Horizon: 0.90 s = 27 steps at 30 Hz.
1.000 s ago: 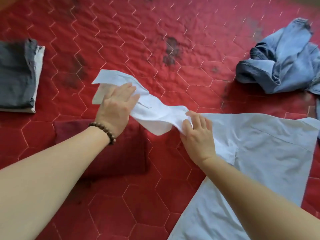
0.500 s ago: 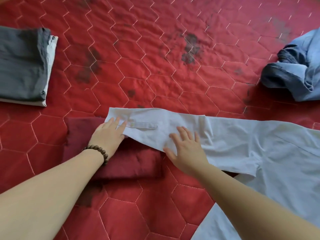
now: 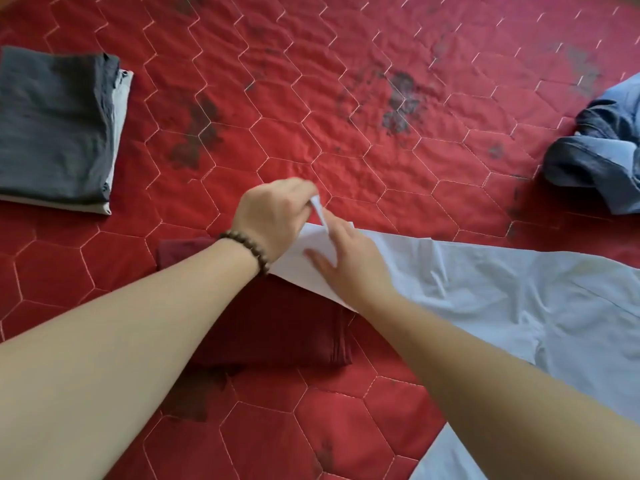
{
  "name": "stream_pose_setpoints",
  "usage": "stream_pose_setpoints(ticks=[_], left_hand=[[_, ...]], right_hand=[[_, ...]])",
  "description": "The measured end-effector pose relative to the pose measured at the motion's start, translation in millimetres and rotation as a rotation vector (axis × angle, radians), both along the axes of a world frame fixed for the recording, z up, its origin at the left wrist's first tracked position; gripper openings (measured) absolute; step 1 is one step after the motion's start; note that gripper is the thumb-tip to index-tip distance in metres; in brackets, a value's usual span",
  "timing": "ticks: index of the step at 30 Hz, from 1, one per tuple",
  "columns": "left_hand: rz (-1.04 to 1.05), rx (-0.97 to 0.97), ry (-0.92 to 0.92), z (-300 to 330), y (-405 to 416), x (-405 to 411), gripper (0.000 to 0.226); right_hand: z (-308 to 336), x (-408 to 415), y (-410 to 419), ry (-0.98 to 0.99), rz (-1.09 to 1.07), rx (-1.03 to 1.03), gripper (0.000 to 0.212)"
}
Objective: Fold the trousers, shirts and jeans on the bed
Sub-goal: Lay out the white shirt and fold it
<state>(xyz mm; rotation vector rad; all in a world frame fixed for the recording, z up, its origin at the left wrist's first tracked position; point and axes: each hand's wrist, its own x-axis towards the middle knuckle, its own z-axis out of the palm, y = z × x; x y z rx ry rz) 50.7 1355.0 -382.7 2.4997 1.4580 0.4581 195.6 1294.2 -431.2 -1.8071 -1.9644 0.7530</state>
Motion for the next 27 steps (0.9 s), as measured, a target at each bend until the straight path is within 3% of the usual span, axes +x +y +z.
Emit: stream_pose_setpoints(ticks=[3, 6, 9, 11, 14, 16, 18, 20, 22, 25, 27], left_hand=[[-0.072, 0.070, -0.167, 20, 23, 43, 0.028], [-0.144, 0.084, -0.173, 19, 40, 70, 0.032], [-0.131, -0.038, 0.000, -7, 49, 65, 0.044], [-0.113, -0.115, 0.121, -32, 48, 49, 0.049], [-0.058, -0.242, 0.325, -66, 42, 25, 0.055], [-0.018, -0.308, 0.392, -84, 37, 12, 0.050], [-0.004, -0.290, 0.430, -96, 33, 5, 0.041], [-0.009, -0.245, 0.479, -103, 31, 3, 0.037], [-0.004, -0.264, 0.518, -105, 34, 4, 0.033], [-0.058, -0.234, 0.561, -103, 38, 0, 0.037], [-0.070, -0.195, 0.524, -99, 40, -6, 0.045]], right_hand=[[31, 37, 34, -0.005, -0.314, 0.208, 0.022], [60, 101, 65, -0.092, -0.482, 0.312, 0.027], [73, 168, 85, -0.228, -0.540, 0.357, 0.037], [66, 204, 91, -0.321, -0.547, 0.267, 0.041], [37, 227, 85, -0.495, -0.475, -0.037, 0.047], [12, 216, 71, -0.597, -0.352, -0.026, 0.052], [-10, 186, 57, -0.502, -0.176, 0.078, 0.046], [-30, 151, 44, -0.328, 0.020, 0.039, 0.042], [-48, 119, 34, -0.334, 0.162, -0.052, 0.044], [-65, 97, 34, -0.517, 0.110, -0.078, 0.038], [-64, 94, 39, -0.540, 0.070, -0.077, 0.028]])
